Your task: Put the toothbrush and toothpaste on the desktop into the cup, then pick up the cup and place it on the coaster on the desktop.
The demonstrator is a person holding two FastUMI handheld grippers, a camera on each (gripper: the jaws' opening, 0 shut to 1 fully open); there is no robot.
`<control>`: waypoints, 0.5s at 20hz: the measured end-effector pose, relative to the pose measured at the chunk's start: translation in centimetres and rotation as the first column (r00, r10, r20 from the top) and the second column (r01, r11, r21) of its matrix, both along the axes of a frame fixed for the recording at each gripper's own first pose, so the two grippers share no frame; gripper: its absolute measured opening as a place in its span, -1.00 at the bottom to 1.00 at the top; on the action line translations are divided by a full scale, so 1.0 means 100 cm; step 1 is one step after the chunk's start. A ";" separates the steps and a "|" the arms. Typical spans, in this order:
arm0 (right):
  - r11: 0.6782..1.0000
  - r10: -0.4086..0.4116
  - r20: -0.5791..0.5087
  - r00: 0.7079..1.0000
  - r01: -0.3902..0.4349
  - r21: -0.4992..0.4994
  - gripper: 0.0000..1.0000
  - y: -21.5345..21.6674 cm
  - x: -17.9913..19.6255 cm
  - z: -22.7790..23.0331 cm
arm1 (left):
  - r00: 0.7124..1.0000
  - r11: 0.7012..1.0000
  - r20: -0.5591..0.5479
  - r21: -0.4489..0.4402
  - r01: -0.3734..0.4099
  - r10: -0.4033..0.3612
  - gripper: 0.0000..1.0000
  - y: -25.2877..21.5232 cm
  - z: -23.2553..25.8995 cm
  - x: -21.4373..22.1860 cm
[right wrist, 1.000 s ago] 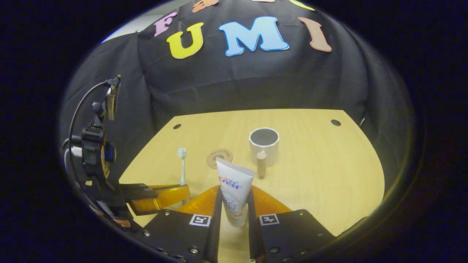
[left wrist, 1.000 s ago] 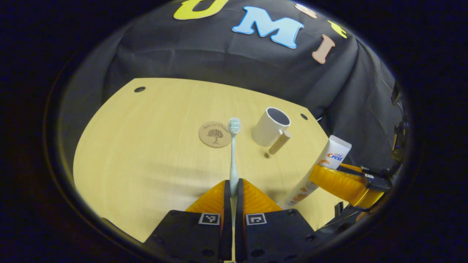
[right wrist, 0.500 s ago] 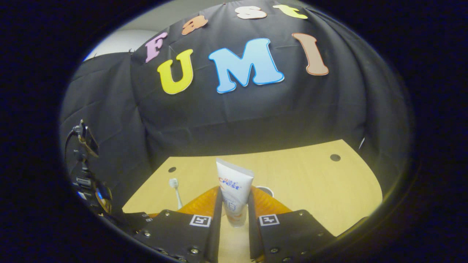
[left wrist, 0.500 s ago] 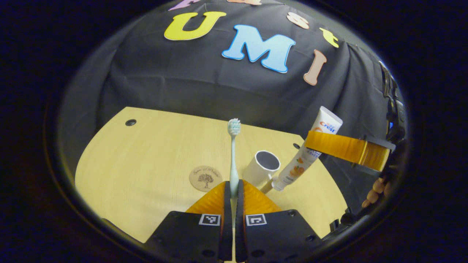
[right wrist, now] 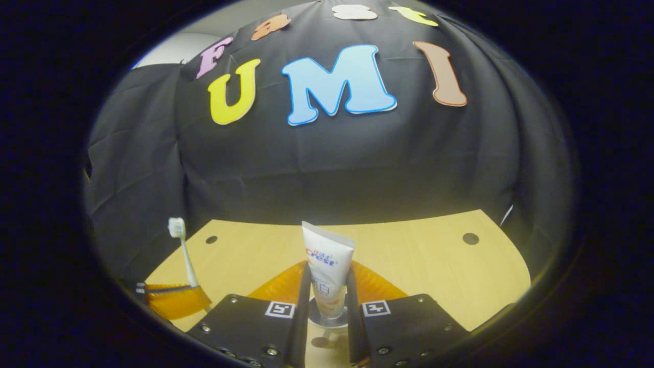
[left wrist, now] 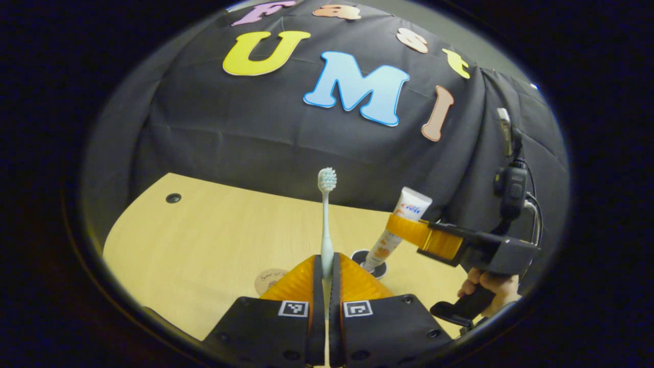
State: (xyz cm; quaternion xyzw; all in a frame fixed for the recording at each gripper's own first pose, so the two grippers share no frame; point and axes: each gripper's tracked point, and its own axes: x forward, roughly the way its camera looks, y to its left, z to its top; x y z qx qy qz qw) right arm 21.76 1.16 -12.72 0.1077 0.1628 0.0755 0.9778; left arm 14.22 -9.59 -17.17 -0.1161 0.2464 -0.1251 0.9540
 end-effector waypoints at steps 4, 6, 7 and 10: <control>0.998 0.014 -0.052 0.999 -0.017 -0.055 -0.31 0.002 0.010 -0.030 | 0.999 1.000 0.031 -0.005 0.022 -0.022 -0.78 -0.015 0.002 0.016; 0.997 0.026 -0.075 0.997 -0.031 -0.069 -0.26 0.002 0.009 -0.039 | 0.999 0.999 0.040 -0.008 0.034 -0.034 -0.78 -0.022 0.002 0.021; 0.997 0.027 -0.083 0.996 -0.033 -0.076 -0.27 0.000 0.008 -0.042 | 0.998 0.999 0.045 -0.007 0.035 -0.035 -0.78 -0.024 0.001 0.023; 0.996 0.034 -0.070 0.997 -0.040 -0.077 -0.24 -0.005 0.005 -0.038 | 0.998 0.999 0.055 -0.017 0.040 -0.039 -0.81 -0.030 0.002 0.029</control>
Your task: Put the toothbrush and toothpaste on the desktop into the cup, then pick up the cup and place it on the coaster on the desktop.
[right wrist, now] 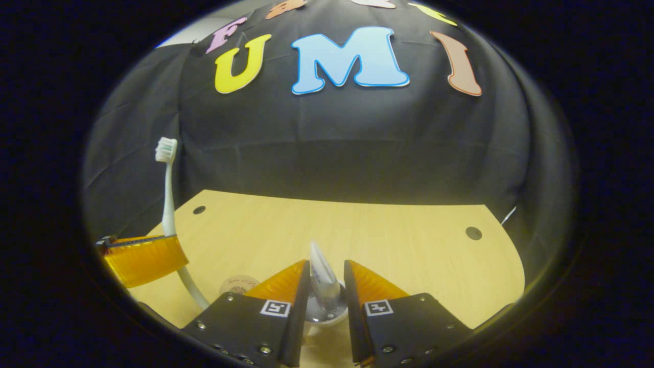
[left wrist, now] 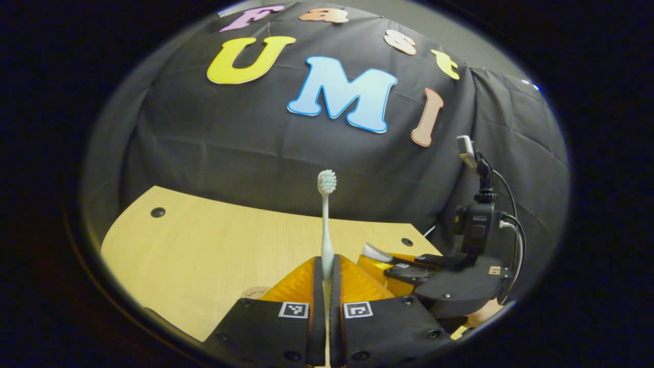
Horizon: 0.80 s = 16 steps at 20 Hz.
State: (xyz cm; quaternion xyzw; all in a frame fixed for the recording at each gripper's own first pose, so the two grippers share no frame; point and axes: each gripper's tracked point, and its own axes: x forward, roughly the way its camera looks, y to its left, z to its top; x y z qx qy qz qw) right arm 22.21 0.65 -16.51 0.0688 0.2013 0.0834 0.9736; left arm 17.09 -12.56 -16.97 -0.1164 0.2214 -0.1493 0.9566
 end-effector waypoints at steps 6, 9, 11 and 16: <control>0.997 -0.043 0.031 0.999 0.041 0.065 0.28 -0.019 -0.026 0.026 | 0.999 0.999 0.044 -0.022 0.023 -0.022 -0.81 -0.016 0.005 0.015; 0.991 -0.100 0.052 0.994 0.095 0.092 0.72 -0.040 -0.051 0.039 | 0.992 0.998 0.119 -0.053 0.043 -0.037 -0.79 -0.026 0.017 0.030; 0.983 -0.143 0.050 0.989 0.136 0.120 0.73 -0.053 -0.069 0.042 | 0.986 0.996 0.154 -0.062 0.067 -0.057 -0.80 -0.034 0.021 0.038; 0.966 -0.225 0.011 0.974 0.222 0.131 0.75 -0.082 -0.106 0.037 | 0.974 0.983 0.197 -0.121 0.135 -0.110 -0.80 -0.058 0.021 0.051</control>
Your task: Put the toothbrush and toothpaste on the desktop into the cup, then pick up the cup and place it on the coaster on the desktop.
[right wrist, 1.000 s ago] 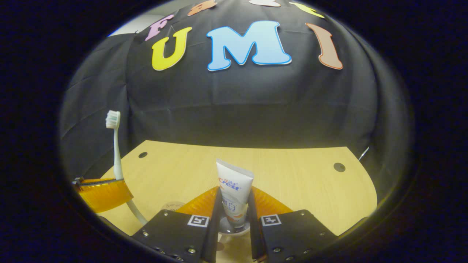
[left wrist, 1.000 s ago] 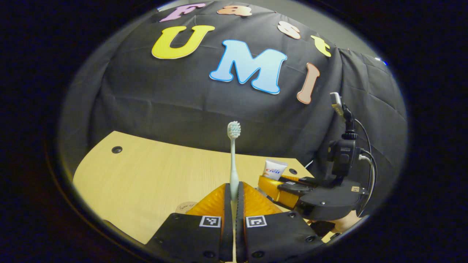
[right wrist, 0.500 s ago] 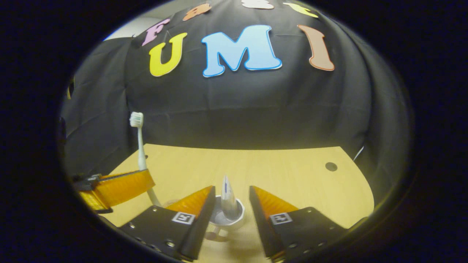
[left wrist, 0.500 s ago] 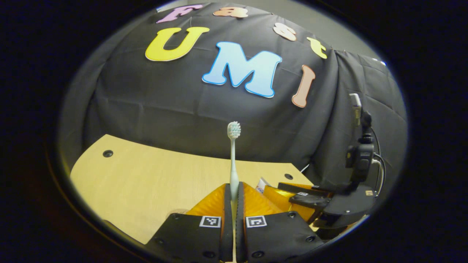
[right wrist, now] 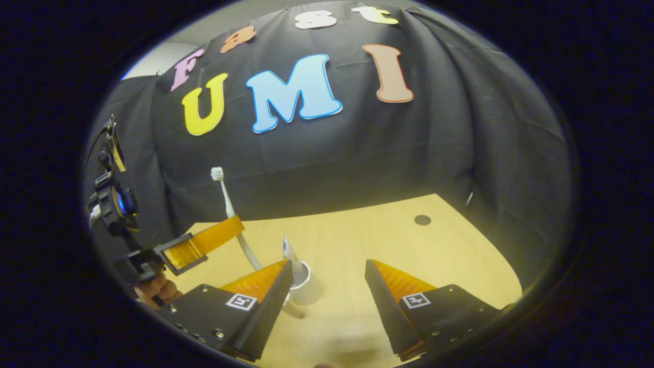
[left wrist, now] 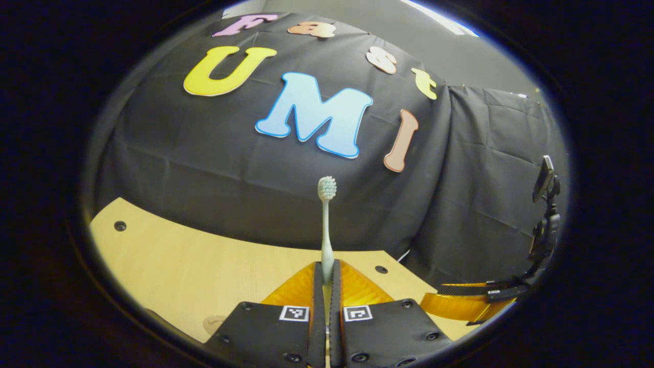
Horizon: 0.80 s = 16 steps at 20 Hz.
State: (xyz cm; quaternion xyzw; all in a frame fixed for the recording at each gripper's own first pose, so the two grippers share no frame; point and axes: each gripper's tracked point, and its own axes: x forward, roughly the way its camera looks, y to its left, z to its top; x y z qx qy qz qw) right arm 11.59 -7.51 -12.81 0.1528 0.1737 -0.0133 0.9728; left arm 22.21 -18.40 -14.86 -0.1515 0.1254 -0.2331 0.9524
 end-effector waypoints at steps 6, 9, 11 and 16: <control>0.998 -0.067 -0.053 0.996 0.067 0.006 0.75 -0.025 -0.026 -0.012 | 0.998 0.998 -0.040 0.040 0.046 -0.045 -0.80 -0.024 -0.043 0.012; 0.997 -0.075 -0.060 0.995 0.076 0.021 0.75 -0.026 -0.030 -0.012 | 0.998 0.996 -0.035 0.079 0.048 -0.045 -0.80 -0.027 -0.061 0.008; 0.997 -0.072 -0.059 0.996 0.073 0.022 0.75 -0.024 -0.031 -0.013 | 0.998 0.993 -0.037 0.105 0.050 -0.046 -0.80 -0.028 -0.071 0.005; 0.998 -0.059 -0.053 0.997 0.060 0.017 0.75 -0.019 -0.034 -0.010 | 0.997 0.991 -0.064 0.125 0.053 -0.045 -0.66 -0.026 -0.087 0.001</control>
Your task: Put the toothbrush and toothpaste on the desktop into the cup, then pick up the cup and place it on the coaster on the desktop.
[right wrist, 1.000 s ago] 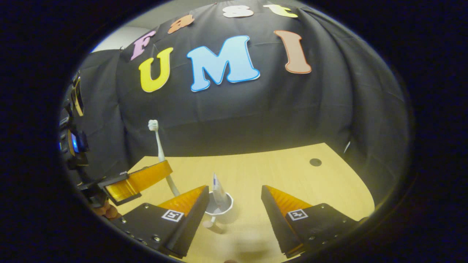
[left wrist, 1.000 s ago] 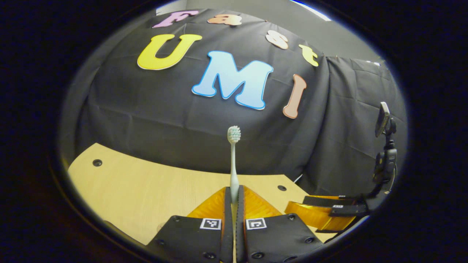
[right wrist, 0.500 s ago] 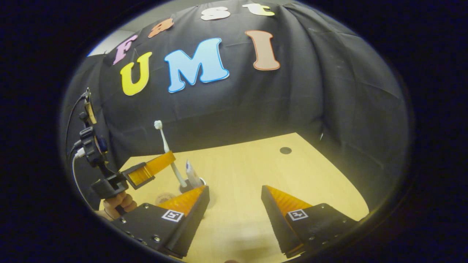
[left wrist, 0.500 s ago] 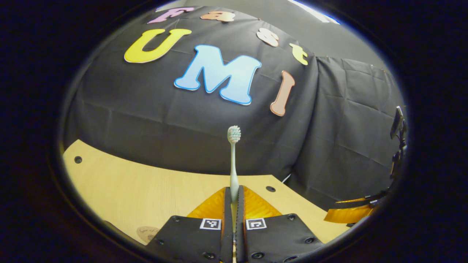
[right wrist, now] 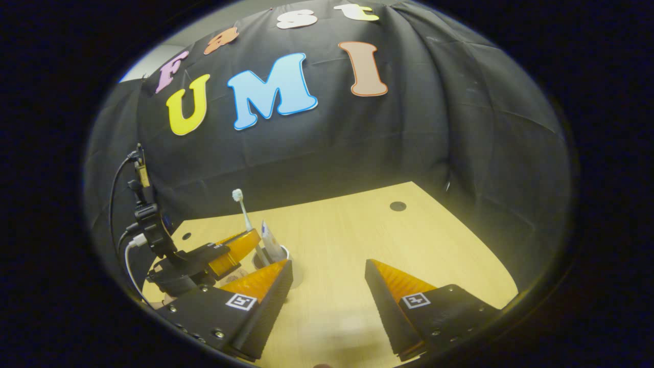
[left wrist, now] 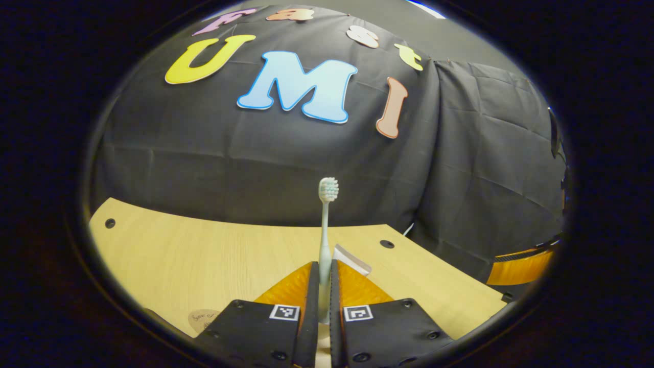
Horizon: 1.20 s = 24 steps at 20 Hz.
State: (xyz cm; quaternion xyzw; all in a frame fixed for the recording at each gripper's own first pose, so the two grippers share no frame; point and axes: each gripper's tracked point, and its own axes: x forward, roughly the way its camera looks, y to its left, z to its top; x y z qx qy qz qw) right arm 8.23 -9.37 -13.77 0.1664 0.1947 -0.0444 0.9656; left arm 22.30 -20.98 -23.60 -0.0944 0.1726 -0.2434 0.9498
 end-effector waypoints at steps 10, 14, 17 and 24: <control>0.999 0.042 0.002 0.999 -0.042 -0.012 0.75 0.016 -0.002 0.005 | 0.996 0.997 -0.021 0.005 -0.083 0.083 0.51 0.035 0.015 -0.019; 0.998 0.067 -0.002 0.998 -0.067 -0.012 0.75 0.029 0.001 0.009 | 0.993 0.993 0.021 0.027 -0.118 0.118 0.77 0.059 0.041 -0.033; 0.994 0.112 0.007 0.994 -0.111 -0.010 0.77 0.047 0.007 0.009 | 0.989 0.989 0.038 0.042 -0.142 0.140 0.79 0.076 0.054 -0.045; 0.988 0.151 -0.075 0.986 -0.153 -0.020 0.77 0.070 0.015 -0.011 | 0.979 0.977 0.032 0.068 -0.204 0.202 0.81 0.119 0.068 -0.068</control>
